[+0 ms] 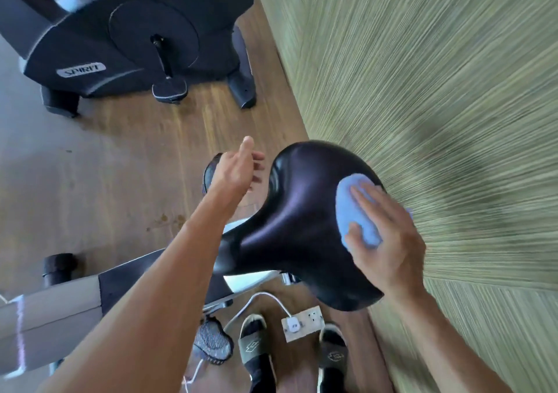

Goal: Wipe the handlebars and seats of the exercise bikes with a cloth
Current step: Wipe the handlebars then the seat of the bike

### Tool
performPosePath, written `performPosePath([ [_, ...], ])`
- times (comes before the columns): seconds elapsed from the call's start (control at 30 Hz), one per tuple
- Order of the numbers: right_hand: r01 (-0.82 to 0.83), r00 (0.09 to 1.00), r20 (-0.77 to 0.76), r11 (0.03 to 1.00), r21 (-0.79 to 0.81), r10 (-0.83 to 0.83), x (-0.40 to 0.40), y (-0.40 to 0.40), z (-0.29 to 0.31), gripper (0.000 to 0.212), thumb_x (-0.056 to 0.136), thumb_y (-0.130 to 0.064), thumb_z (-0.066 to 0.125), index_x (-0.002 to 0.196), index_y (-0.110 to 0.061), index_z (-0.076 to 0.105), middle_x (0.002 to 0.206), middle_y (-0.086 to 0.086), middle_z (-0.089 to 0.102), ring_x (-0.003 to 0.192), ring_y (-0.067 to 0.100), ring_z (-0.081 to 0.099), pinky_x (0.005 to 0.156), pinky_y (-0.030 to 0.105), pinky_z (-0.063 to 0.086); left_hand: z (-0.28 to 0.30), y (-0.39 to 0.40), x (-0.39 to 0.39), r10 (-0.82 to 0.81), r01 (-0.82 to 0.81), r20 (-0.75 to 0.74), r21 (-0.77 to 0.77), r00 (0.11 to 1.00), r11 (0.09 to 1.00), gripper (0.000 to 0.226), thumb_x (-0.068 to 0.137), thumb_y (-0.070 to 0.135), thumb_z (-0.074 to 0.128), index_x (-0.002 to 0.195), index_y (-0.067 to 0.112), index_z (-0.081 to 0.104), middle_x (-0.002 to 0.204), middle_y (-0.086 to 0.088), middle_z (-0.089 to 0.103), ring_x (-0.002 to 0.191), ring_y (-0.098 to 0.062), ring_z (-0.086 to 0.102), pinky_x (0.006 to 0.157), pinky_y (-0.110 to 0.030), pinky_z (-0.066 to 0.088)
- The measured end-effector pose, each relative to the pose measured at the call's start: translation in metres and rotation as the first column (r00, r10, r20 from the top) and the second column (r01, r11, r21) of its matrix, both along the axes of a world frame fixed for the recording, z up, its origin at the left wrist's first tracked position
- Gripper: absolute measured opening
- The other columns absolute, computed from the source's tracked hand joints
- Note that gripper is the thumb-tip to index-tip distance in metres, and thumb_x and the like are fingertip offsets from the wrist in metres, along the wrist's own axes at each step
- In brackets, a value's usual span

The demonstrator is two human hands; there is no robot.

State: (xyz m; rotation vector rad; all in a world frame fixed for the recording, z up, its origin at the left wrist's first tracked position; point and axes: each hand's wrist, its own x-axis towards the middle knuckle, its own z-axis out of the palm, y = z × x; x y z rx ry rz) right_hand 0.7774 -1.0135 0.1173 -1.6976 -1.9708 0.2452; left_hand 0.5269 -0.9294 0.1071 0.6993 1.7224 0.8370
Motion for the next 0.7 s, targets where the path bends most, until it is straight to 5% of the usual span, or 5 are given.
performPosePath([
  [0.13, 0.271, 0.961, -0.015, 0.949, -0.159, -0.277, -0.029, 0.088, 0.011, 0.047, 0.085, -0.044, 0.048, 0.126, -0.035, 0.069, 0.122, -0.01, 0.069, 0.106, 0.024, 0.066, 0.084, 0.039, 0.051, 0.003, 0.011, 0.034, -0.087, 0.09, -0.091, 0.033, 0.992, 0.995, 0.062, 0.107, 0.057, 0.023, 0.086, 0.01, 0.059, 0.079, -0.006, 0.059, 0.072, -0.02, 0.053, 0.07, -0.035, 0.04],
  [0.27, -0.095, 0.992, 0.082, 0.994, -0.048, 0.099, -0.066, 0.099, 0.008, 0.039, 0.08, -0.041, 0.055, 0.112, -0.03, 0.075, 0.118, -0.011, 0.072, 0.104, 0.019, 0.066, 0.09, 0.034, 0.049, 0.011, 0.027, 0.051, 0.109, -0.109, -0.015, -0.01, 0.994, 0.994, 0.083, 0.104, 0.066, 0.015, 0.079, 0.004, 0.065, 0.076, -0.011, 0.063, 0.071, -0.023, 0.057, 0.071, -0.035, 0.043],
  [0.43, -0.46, 0.886, -0.056, 0.888, 0.012, 0.46, 0.016, -0.01, 0.002, 0.055, 0.076, -0.025, 0.067, 0.132, -0.021, 0.069, 0.141, -0.005, 0.061, 0.134, 0.02, 0.055, 0.108, 0.041, 0.044, 0.006, 0.029, 0.057, 0.157, -0.161, -0.048, -0.101, 0.986, 0.982, 0.086, 0.099, 0.074, 0.017, 0.085, 0.013, 0.077, 0.094, -0.007, 0.077, 0.094, -0.025, 0.069, 0.094, -0.039, 0.051],
  [0.57, -0.143, 0.948, -0.289, 0.99, -0.018, 0.132, 0.06, 0.018, -0.015, 0.05, 0.085, -0.025, 0.058, 0.133, -0.017, 0.068, 0.14, -0.005, 0.063, 0.129, 0.017, 0.06, 0.102, 0.044, 0.052, -0.002, 0.029, 0.056, 0.038, -0.067, -0.184, -0.153, 0.982, 0.986, 0.103, 0.072, 0.092, 0.013, 0.115, 0.022, 0.076, 0.128, -0.011, 0.07, 0.122, -0.03, 0.061, 0.113, -0.052, 0.04],
  [0.7, -0.085, 0.952, -0.303, 0.932, -0.351, -0.028, 0.015, 0.123, 0.004, 0.04, 0.084, -0.041, 0.056, 0.118, -0.031, 0.075, 0.107, -0.005, 0.076, 0.098, 0.021, 0.068, 0.088, 0.038, 0.054, 0.003, 0.027, 0.059, 0.066, -0.076, -0.07, -0.141, 0.995, 0.987, 0.088, 0.096, 0.078, 0.018, 0.085, 0.017, 0.081, 0.089, 0.003, 0.079, 0.087, -0.01, 0.073, 0.082, -0.025, 0.054],
])
